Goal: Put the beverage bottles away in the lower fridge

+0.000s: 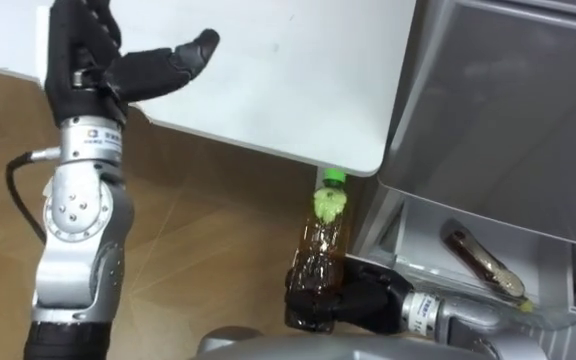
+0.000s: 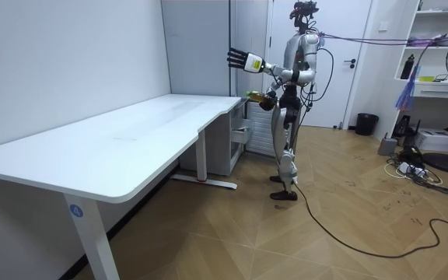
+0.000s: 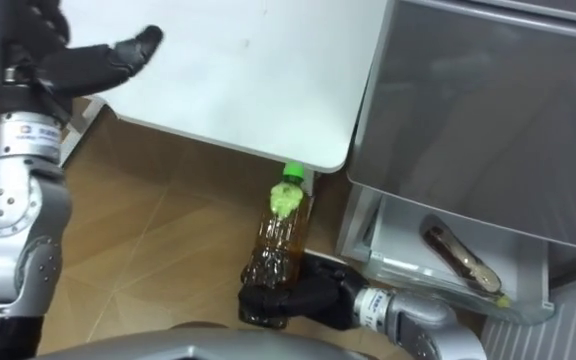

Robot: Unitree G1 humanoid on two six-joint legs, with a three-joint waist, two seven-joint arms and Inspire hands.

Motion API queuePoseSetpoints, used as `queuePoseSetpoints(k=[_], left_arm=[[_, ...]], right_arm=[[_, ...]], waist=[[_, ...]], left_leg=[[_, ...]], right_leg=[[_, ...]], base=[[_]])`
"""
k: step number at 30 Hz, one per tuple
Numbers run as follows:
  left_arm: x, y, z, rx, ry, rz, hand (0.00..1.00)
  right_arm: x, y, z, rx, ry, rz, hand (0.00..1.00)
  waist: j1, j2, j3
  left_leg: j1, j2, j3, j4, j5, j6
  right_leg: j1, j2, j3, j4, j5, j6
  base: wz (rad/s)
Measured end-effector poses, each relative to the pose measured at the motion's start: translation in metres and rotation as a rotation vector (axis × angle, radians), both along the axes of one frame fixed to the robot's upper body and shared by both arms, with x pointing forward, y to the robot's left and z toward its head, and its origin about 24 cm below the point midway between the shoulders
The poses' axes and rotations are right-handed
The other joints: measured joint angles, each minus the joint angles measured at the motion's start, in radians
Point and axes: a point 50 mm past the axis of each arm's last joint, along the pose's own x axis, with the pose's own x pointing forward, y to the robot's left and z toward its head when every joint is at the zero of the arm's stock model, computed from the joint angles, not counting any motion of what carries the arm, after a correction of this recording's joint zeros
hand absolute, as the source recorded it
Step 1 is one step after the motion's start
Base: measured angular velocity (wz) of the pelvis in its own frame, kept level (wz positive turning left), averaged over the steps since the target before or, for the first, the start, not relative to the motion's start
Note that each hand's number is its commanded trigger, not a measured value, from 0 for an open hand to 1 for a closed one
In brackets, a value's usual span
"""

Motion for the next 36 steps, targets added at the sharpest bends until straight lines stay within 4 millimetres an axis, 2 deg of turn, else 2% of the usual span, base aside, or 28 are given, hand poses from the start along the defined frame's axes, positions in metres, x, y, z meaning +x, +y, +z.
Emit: queuePoseSetpoints(k=[8, 9, 13, 15, 17, 18, 20, 23, 27, 31, 36], left_arm=[[-0.014, 0.028, -0.037, -0.079, 0.16, 0.167, 0.0], [-0.015, 0.03, -0.041, -0.082, 0.177, 0.181, 0.0], [-0.024, 0.042, -0.075, -0.099, 0.324, 0.248, 0.0], [-0.035, 0.046, -0.095, -0.097, 0.422, 0.273, 0.0], [-0.051, 0.046, -0.126, -0.104, 0.586, 0.29, 0.0], [-0.055, 0.045, -0.132, -0.105, 0.623, 0.292, 0.0], [-0.072, 0.039, -0.161, -0.102, 0.771, 0.284, 0.0], [-0.099, 0.036, -0.19, -0.118, 0.954, 0.288, 0.0], [-0.121, 0.034, -0.206, -0.124, 1.07, 0.288, 0.0], [-0.155, 0.037, -0.226, -0.139, 1.243, 0.319, 0.0], [-0.188, 0.032, -0.24, -0.174, 1.394, 0.28, 0.0]], right_arm=[[-0.001, -0.004, 0.0, -0.008, 0.009, -0.023, 1.0], [-0.001, -0.004, 0.0, -0.009, 0.007, -0.025, 1.0], [0.0, -0.004, 0.0, -0.007, 0.005, -0.038, 1.0], [0.0, -0.004, 0.0, -0.007, 0.01, -0.039, 1.0], [0.002, -0.003, 0.0, -0.013, 0.016, -0.051, 1.0], [0.003, -0.002, -0.001, -0.016, 0.016, -0.051, 1.0], [0.004, 0.0, -0.002, -0.027, 0.018, -0.06, 1.0], [0.006, 0.004, -0.001, -0.016, 0.015, -0.056, 1.0], [0.004, 0.006, -0.004, 0.005, 0.057, -0.079, 1.0], [-0.003, 0.01, -0.009, -0.008, 0.104, -0.066, 1.0], [0.002, 0.011, -0.008, -0.009, 0.091, -0.057, 1.0]], waist=[[0.034, 0.005, 0.0004], [0.036, 0.001, -0.0026], [0.061, -0.002, -0.0052], [0.064, -0.005, -0.0066], [0.064, -0.007, -0.0075], [0.062, -0.008, -0.008], [0.061, -0.008, -0.0032], [0.061, -0.015, -0.0014], [0.061, -0.025, -0.0052], [0.054, -0.025, -0.0058], [0.048, -0.028, -0.007]], left_leg=[[0.009, -0.002, -0.001, -0.008, 0.001, -0.001], [0.009, -0.002, -0.001, -0.008, 0.001, -0.001], [0.005, -0.002, 0.003, -0.009, 0.001, -0.001], [0.007, -0.002, 0.005, -0.009, 0.001, -0.001], [0.005, -0.001, 0.0, -0.009, 0.001, -0.001], [0.004, -0.002, -0.003, -0.009, 0.001, -0.001], [0.009, -0.002, -0.003, -0.012, 0.001, -0.001], [0.005, 0.0, -0.002, -0.013, 0.0, -0.002], [0.002, -0.003, -0.002, -0.015, -0.001, -0.001], [0.0, -0.003, 0.0, -0.015, -0.001, -0.001], [-0.011, -0.004, 0.0, -0.015, -0.001, -0.001]], right_leg=[[0.006, 0.001, 0.0, -0.017, -0.001, 0.0], [0.006, 0.001, 0.001, -0.017, -0.001, 0.0], [0.002, 0.001, 0.0, -0.019, -0.001, 0.0], [-0.001, 0.001, -0.003, -0.019, -0.002, 0.0], [-0.001, 0.001, -0.005, -0.02, -0.002, 0.0], [0.003, 0.001, -0.008, -0.02, -0.002, 0.0], [0.015, 0.0, -0.018, -0.021, -0.002, 0.001], [0.009, 0.002, -0.018, -0.022, -0.002, 0.001], [0.005, 0.001, -0.017, -0.028, -0.002, 0.001], [0.01, 0.001, -0.014, -0.031, -0.002, 0.001], [0.001, 0.001, -0.013, -0.032, -0.002, 0.001]], base=[[0.0], [0.0], [0.0], [0.0], [0.02], [0.09], [0.09], [-0.01], [0.0], [0.0], [0.0]])
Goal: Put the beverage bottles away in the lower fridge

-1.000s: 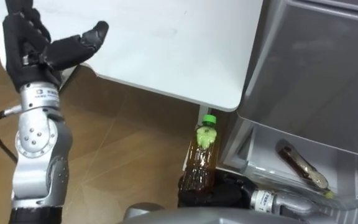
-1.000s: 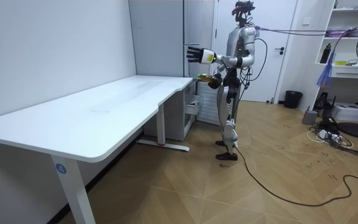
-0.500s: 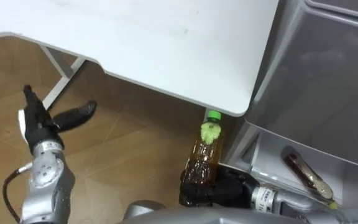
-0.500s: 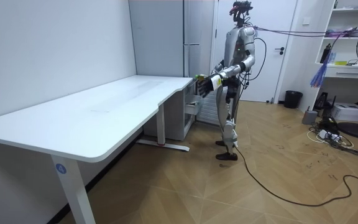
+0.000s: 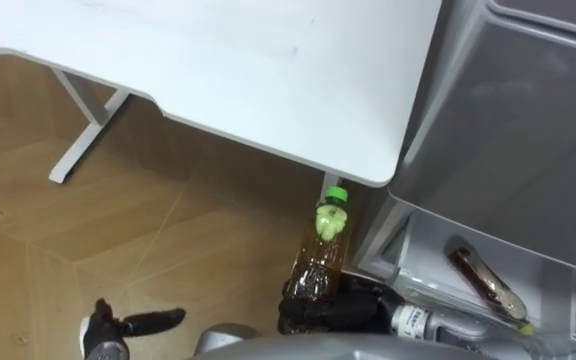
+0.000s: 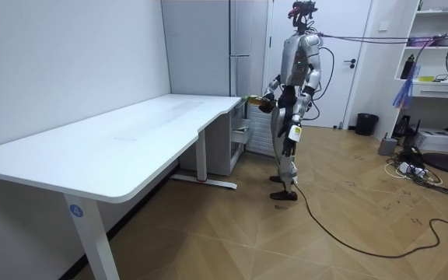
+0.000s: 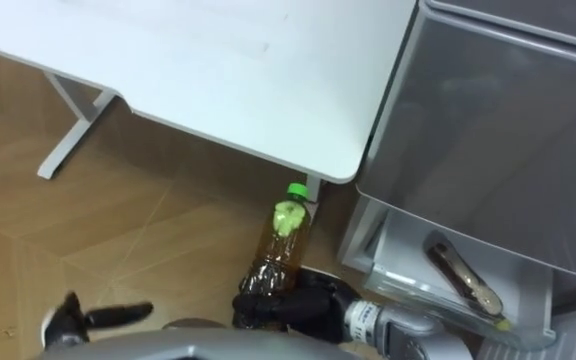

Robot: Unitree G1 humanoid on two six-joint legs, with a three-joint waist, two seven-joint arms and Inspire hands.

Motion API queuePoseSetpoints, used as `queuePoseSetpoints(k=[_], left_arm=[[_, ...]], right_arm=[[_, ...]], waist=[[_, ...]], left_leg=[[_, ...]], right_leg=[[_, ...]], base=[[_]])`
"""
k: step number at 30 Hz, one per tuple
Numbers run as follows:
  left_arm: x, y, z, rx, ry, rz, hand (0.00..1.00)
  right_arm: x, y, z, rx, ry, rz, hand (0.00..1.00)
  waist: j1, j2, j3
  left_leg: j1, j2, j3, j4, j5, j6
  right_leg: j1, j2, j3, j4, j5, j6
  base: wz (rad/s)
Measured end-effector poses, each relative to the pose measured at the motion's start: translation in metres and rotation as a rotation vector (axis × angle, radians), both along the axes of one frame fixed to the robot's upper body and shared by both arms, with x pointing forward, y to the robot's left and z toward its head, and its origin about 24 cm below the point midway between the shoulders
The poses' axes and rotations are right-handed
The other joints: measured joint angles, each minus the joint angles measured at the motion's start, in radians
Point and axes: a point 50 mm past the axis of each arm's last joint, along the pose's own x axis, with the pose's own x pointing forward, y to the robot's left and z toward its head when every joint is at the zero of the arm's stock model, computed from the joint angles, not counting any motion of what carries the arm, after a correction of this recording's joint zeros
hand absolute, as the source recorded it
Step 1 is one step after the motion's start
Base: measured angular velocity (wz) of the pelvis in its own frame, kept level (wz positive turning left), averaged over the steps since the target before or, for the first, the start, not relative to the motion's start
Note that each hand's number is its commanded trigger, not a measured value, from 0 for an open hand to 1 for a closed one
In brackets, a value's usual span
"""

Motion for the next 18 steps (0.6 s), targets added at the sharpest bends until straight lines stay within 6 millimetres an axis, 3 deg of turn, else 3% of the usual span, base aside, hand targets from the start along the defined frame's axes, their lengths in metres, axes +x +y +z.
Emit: queuePoseSetpoints(k=[7, 18], left_arm=[[-0.038, -0.001, -0.008, -0.023, 0.189, -0.025, 0.0], [-0.047, -0.011, -0.012, -0.106, 0.284, -0.116, 0.0]], right_arm=[[0.005, -0.003, 0.002, 0.02, -0.006, -0.04, 1.0], [-0.006, -0.012, -0.009, 0.0, 0.088, -0.094, 1.0]], waist=[[-0.019, 0.001, 0.0006], [-0.037, 0.002, 0.0002]], left_leg=[[-0.001, 0.001, 0.0, -0.004, 0.0, 0.0], [-0.01, 0.002, 0.001, 0.002, -0.002, 0.001]], right_leg=[[0.002, 0.001, -0.003, -0.003, 0.0, 0.0], [-0.004, 0.001, -0.007, -0.003, 0.0, 0.0]], base=[[0.0], [0.01]])
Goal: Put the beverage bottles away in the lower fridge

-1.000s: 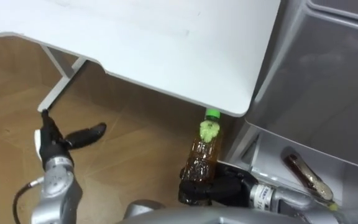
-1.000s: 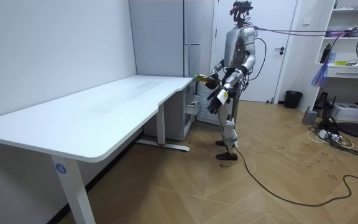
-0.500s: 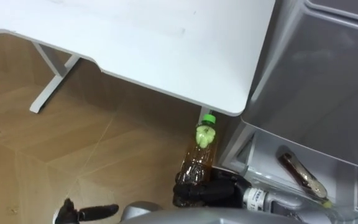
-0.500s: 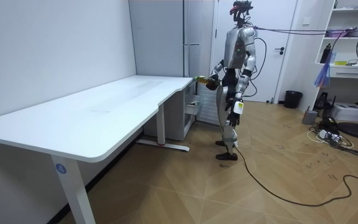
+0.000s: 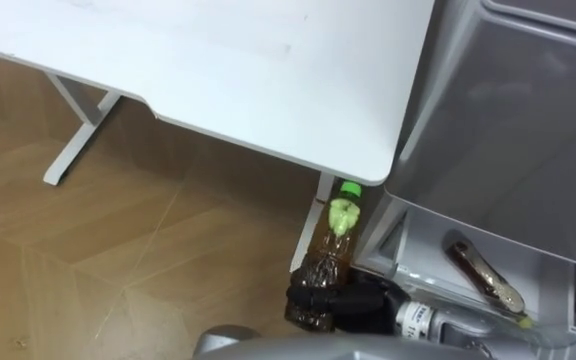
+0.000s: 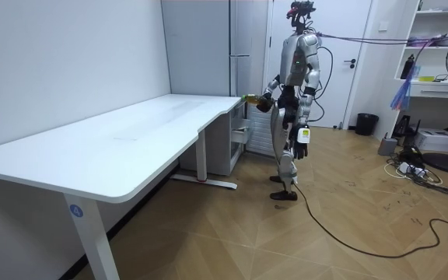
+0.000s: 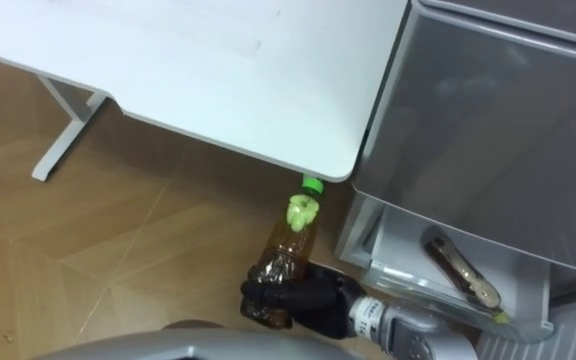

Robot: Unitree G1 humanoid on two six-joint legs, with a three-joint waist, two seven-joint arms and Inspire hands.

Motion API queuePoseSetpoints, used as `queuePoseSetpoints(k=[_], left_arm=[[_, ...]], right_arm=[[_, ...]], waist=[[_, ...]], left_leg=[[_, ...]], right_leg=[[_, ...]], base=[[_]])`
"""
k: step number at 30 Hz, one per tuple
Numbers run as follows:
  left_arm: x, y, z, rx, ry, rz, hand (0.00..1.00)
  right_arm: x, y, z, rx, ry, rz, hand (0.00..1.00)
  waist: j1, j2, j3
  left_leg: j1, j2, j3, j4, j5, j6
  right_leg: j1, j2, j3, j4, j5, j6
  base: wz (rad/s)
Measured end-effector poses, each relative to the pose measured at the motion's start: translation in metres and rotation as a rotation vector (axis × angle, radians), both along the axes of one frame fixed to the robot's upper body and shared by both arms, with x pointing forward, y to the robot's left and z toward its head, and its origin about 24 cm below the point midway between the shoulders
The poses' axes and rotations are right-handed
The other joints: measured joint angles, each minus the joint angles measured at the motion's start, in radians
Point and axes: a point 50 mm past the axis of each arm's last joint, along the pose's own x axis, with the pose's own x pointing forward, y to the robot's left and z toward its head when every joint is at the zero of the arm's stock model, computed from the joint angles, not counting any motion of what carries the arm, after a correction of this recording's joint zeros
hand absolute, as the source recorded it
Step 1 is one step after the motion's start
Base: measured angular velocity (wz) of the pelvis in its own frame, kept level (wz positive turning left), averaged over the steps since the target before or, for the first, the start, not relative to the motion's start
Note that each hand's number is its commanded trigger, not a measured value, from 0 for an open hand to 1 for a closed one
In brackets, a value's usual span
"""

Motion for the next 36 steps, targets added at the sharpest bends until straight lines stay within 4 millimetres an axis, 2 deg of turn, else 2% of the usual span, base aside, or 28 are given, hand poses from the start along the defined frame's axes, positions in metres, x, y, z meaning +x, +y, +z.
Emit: queuePoseSetpoints(k=[4, 10, 20, 27, 36], left_arm=[[0.0, -0.004, -0.001, -0.016, 0.031, -0.128, 0.0], [0.012, -0.012, -0.003, -0.009, 0.042, -0.332, 0.0], [0.026, -0.012, -0.003, -0.009, 0.013, -0.354, 0.0], [0.025, -0.013, -0.003, -0.006, 0.011, -0.376, 0.0], [0.022, -0.012, -0.003, -0.001, 0.022, -0.38, 0.0]], right_arm=[[-0.004, -0.002, -0.004, -0.012, 0.029, -0.013, 1.0], [-0.009, -0.007, -0.011, -0.027, 0.081, -0.072, 1.0], [-0.022, -0.021, -0.024, -0.02, 0.215, -0.332, 1.0], [-0.022, -0.027, -0.027, -0.051, 0.244, -0.433, 1.0], [-0.028, -0.038, -0.036, -0.06, 0.328, -0.706, 1.0]], waist=[[-0.026, -0.001, -0.0001], [-0.064, -0.006, -0.0013], [-0.069, -0.014, -0.002], [-0.078, -0.009, -0.002], [-0.096, -0.01, -0.0012]], left_leg=[[-0.002, 0.001, 0.0, 0.0, 0.0, 0.0], [-0.004, -0.001, 0.003, 0.002, 0.0, 0.0], [-0.004, 0.011, 0.036, -0.002, -0.006, -0.004], [-0.003, 0.019, 0.048, -0.002, -0.008, -0.008], [0.016, 0.02, 0.062, -0.015, -0.009, -0.008]], right_leg=[[-0.003, 0.0, 0.004, 0.001, 0.0, 0.0], [-0.006, 0.001, 0.015, 0.0, 0.0, 0.0], [-0.024, 0.012, 0.049, 0.002, 0.004, -0.004], [-0.033, 0.019, 0.06, 0.002, 0.007, -0.008], [-0.03, 0.021, 0.075, 0.002, 0.007, -0.008]], base=[[0.0], [-0.01], [-0.11], [-0.06], [-0.04]])
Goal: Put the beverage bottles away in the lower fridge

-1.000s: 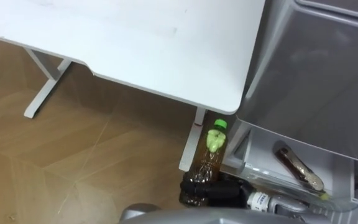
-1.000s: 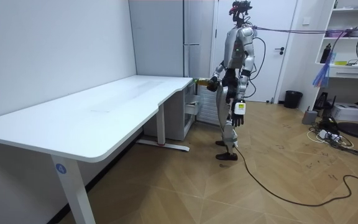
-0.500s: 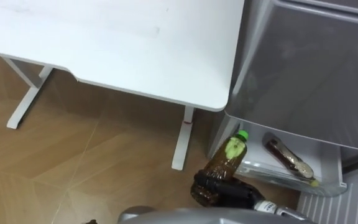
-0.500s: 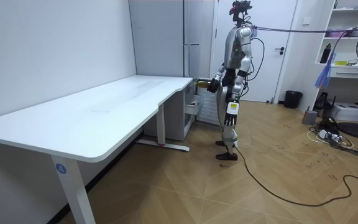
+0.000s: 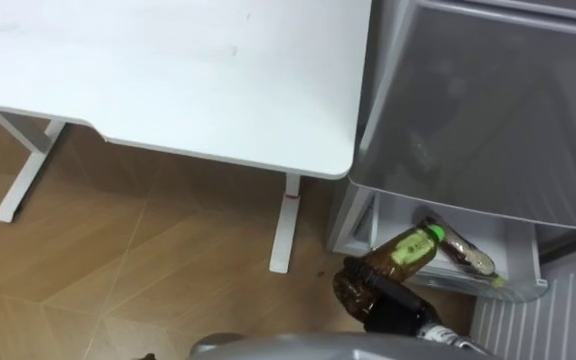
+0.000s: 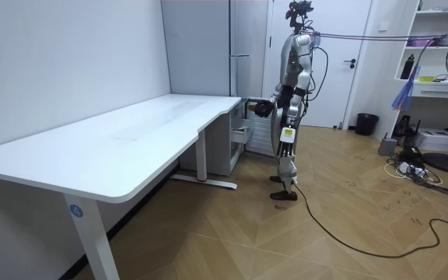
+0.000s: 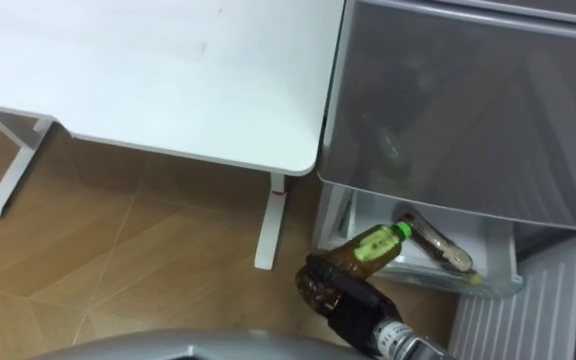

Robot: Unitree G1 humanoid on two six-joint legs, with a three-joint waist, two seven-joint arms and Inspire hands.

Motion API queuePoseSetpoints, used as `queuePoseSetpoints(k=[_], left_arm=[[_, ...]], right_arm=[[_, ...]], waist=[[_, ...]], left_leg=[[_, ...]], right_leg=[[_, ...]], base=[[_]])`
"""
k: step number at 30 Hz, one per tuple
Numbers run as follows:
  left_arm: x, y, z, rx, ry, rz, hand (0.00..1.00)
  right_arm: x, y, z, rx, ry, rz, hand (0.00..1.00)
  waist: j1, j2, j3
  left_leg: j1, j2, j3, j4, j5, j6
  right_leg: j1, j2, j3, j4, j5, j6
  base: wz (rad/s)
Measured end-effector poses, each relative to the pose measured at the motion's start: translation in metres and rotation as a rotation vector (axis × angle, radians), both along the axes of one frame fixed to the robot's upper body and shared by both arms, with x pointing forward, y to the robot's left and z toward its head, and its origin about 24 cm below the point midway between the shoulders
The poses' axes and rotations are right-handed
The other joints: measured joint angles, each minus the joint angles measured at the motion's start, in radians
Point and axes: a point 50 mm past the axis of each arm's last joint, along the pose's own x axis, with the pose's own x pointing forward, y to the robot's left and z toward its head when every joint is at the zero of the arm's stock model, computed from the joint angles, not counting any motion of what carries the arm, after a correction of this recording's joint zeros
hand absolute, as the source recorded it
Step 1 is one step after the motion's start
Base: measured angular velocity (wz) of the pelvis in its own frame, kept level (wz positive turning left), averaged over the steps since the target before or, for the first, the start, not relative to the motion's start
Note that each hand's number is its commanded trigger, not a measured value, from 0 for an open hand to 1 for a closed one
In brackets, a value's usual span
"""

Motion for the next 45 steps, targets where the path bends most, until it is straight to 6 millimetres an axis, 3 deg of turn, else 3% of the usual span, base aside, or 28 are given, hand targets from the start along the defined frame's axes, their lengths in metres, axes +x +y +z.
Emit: queuePoseSetpoints(k=[9, 14, 27, 38, 45], left_arm=[[0.0, 0.0, 0.0, 0.029, 0.002, -0.033, 0.0], [-0.003, -0.002, 0.0, 0.049, 0.003, -0.018, 0.0], [-0.002, -0.008, -0.001, 0.04, -0.019, -0.002, 0.0], [-0.007, -0.005, 0.0, 0.065, -0.023, 0.029, 0.0], [-0.006, -0.004, 0.0, 0.066, -0.028, 0.039, 0.0]], right_arm=[[-0.001, -0.009, -0.004, -0.058, 0.09, -0.157, 1.0], [-0.003, -0.014, -0.006, -0.08, 0.147, -0.255, 1.0], [-0.001, -0.024, -0.007, -0.103, 0.23, -0.523, 1.0], [-0.003, -0.028, -0.007, -0.092, 0.27, -0.635, 1.0], [-0.003, -0.03, -0.007, -0.087, 0.269, -0.661, 1.0]], waist=[[-0.023, 0.009, 0.0003], [-0.024, 0.02, 0.0011], [-0.058, 0.046, 0.0008], [-0.058, 0.024, -0.001], [-0.052, 0.024, -0.0013]], left_leg=[[0.006, 0.0, 0.004, -0.008, 0.0, 0.0], [0.017, 0.001, 0.023, -0.013, 0.0, 0.0], [0.016, 0.002, 0.026, -0.016, -0.001, 0.0], [0.027, 0.001, 0.033, -0.016, 0.0, 0.0], [0.03, 0.001, 0.034, -0.016, 0.0, 0.0]], right_leg=[[0.004, 0.001, 0.005, 0.0, 0.0, 0.0], [0.003, 0.003, 0.025, 0.0, 0.0, 0.0], [-0.009, 0.004, 0.027, 0.0, 0.0, 0.0], [-0.006, 0.002, 0.032, -0.003, -0.002, 0.002], [-0.004, 0.002, 0.033, -0.002, -0.002, 0.002]], base=[[-0.01], [-0.1], [0.0], [0.0], [0.0]])
